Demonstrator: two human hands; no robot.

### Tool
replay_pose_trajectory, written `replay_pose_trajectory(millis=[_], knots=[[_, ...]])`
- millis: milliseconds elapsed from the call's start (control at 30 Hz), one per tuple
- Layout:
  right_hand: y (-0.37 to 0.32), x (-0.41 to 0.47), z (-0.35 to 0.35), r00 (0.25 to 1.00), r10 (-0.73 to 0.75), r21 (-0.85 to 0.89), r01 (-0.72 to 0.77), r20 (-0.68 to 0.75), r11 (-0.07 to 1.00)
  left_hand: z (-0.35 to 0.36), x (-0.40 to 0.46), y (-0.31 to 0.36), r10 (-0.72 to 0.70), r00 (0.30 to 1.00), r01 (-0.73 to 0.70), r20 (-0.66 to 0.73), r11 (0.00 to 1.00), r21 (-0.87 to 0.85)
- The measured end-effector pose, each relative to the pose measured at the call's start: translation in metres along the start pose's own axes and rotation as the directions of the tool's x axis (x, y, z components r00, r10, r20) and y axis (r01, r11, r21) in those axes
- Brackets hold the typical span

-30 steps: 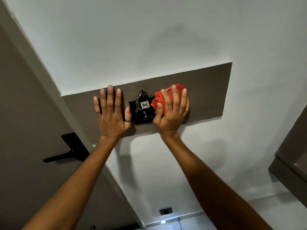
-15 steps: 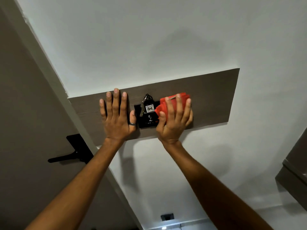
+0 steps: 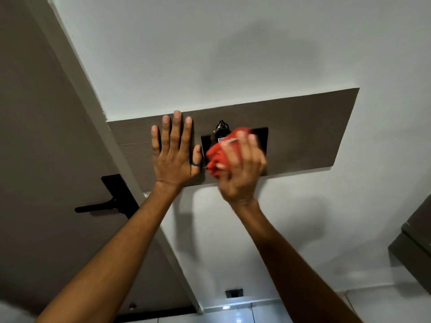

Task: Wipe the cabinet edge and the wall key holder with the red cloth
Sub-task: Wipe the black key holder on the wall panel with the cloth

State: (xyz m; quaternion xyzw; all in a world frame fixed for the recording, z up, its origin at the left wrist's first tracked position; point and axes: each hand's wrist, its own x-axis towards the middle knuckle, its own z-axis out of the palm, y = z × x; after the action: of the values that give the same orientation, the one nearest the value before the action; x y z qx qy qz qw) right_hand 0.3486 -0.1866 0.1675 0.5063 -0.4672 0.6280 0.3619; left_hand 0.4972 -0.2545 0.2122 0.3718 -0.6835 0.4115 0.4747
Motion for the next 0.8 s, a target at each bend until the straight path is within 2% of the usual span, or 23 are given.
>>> replay_pose_trajectory(millis=[67,100,133,233,267,333,367,400,467,500,533,600,633,733,767,800], knots=[[-0.001,-0.003,0.013,0.977,-0.191,-0.114,0.200,0.091,0.973,0.000,-0.001,0.000,-0.012,1.000,0.012,0.000,1.000,-0.008],[0.005,-0.002,0.019,0.977,-0.201,-0.145,0.210,0.073,0.967,0.001,-0.002,0.000,-0.011,1.000,0.011,-0.001,1.000,-0.010],[0.007,-0.002,0.024,0.987,-0.159,-0.153,0.162,0.030,0.975,0.003,-0.002,-0.001,-0.008,1.000,0.008,0.000,1.000,-0.012],[-0.011,-0.009,0.037,0.991,0.086,-0.121,-0.099,-0.107,0.988,0.006,-0.001,-0.003,0.000,1.000,0.000,0.003,1.000,-0.011],[-0.016,-0.012,0.037,0.989,0.096,-0.125,-0.109,-0.108,0.986,0.006,-0.002,-0.003,-0.007,1.000,0.008,0.013,1.000,-0.021],[-0.005,-0.012,0.033,0.997,-0.063,-0.159,0.054,-0.050,0.986,0.006,-0.003,-0.003,-0.011,1.000,0.011,0.001,0.999,-0.031],[0.002,-0.012,0.032,0.995,-0.090,-0.169,0.083,-0.033,0.982,0.007,-0.004,-0.003,-0.008,1.000,0.008,-0.003,1.000,-0.026],[0.002,-0.012,0.032,0.998,-0.029,-0.146,0.021,-0.051,0.989,0.008,-0.003,-0.004,-0.006,1.000,0.006,0.000,1.000,-0.025],[-0.018,-0.010,0.038,0.971,0.201,-0.083,-0.213,-0.129,0.974,0.007,-0.003,-0.004,0.006,1.000,-0.006,0.000,1.000,-0.025],[-0.028,-0.012,0.040,0.959,0.242,-0.079,-0.255,-0.144,0.964,0.007,-0.002,-0.003,0.009,1.000,-0.009,0.000,1.000,-0.030],[-0.031,-0.014,0.040,0.973,0.193,-0.078,-0.203,-0.126,0.976,0.006,-0.002,-0.003,0.005,1.000,-0.005,0.006,0.999,-0.037],[-0.010,-0.017,0.036,0.998,-0.050,-0.117,0.044,-0.048,0.992,0.009,-0.004,-0.003,0.009,1.000,-0.009,-0.003,1.000,-0.026],[0.000,-0.016,0.034,0.997,-0.067,-0.125,0.062,-0.035,0.990,0.009,-0.005,-0.003,0.011,1.000,-0.011,-0.004,1.000,-0.014],[-0.017,-0.015,0.037,0.978,0.184,-0.077,-0.192,-0.097,0.978,0.008,-0.003,-0.004,-0.004,1.000,0.004,-0.003,0.999,-0.035],[-0.022,-0.017,0.038,0.980,0.173,-0.079,-0.182,-0.103,0.980,0.007,-0.003,-0.004,-0.007,1.000,0.007,0.001,0.999,-0.043],[-0.017,-0.019,0.036,0.994,0.069,-0.090,-0.077,-0.089,0.993,0.006,-0.004,-0.003,-0.007,1.000,0.008,0.003,0.999,-0.046]])
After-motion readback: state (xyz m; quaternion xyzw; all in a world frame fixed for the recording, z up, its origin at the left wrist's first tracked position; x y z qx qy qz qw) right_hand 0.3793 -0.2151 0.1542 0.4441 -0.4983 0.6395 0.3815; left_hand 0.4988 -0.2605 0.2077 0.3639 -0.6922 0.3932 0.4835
